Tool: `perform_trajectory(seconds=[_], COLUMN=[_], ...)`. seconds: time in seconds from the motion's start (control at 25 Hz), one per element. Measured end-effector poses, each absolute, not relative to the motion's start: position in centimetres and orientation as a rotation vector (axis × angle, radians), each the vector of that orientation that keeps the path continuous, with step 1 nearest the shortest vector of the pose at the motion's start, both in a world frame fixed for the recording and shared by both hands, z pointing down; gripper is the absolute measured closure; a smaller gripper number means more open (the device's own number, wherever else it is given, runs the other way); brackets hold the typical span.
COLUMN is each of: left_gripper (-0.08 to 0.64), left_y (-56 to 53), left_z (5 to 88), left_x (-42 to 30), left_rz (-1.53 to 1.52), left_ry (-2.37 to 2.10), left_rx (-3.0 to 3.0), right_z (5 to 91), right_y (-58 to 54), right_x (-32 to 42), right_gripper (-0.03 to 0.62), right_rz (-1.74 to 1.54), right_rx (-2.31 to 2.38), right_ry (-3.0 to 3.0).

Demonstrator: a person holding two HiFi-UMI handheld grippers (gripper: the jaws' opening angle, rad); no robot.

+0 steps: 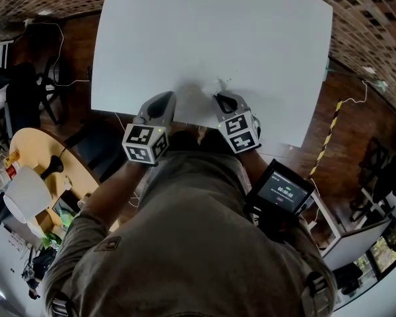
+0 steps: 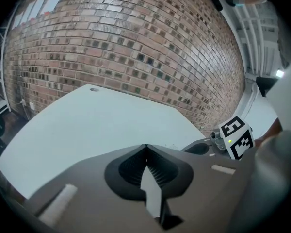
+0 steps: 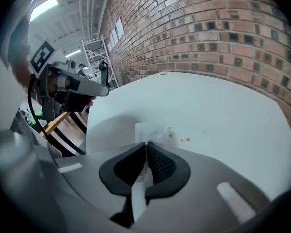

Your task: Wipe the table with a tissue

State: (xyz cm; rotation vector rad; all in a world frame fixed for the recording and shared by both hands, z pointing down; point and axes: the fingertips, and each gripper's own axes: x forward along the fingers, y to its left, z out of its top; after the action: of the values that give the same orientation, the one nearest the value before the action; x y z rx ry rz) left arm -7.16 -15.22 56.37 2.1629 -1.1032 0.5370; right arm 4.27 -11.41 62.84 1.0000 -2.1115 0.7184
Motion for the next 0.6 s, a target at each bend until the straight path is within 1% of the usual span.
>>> perform_trajectory(seconds=[0.36, 0.6], left_gripper=[0.558, 0.558], left_y=[-15.7, -16.2], left_z=[56.4, 56.2], left_x=[-5.0, -5.2], left_rz=[0.532, 0.528], left_ry=[-1.057, -1.083], left_rx=[2.194, 2.185], right_z=[62.8, 62.1], right_y=[-13.3, -15.9], right_x=[12.2, 14.0], right_gripper=[0.565, 0.565], right_rz=[0.728, 0.698], right_rx=[1.204, 1.256], right_ry=[-1.987, -1.985])
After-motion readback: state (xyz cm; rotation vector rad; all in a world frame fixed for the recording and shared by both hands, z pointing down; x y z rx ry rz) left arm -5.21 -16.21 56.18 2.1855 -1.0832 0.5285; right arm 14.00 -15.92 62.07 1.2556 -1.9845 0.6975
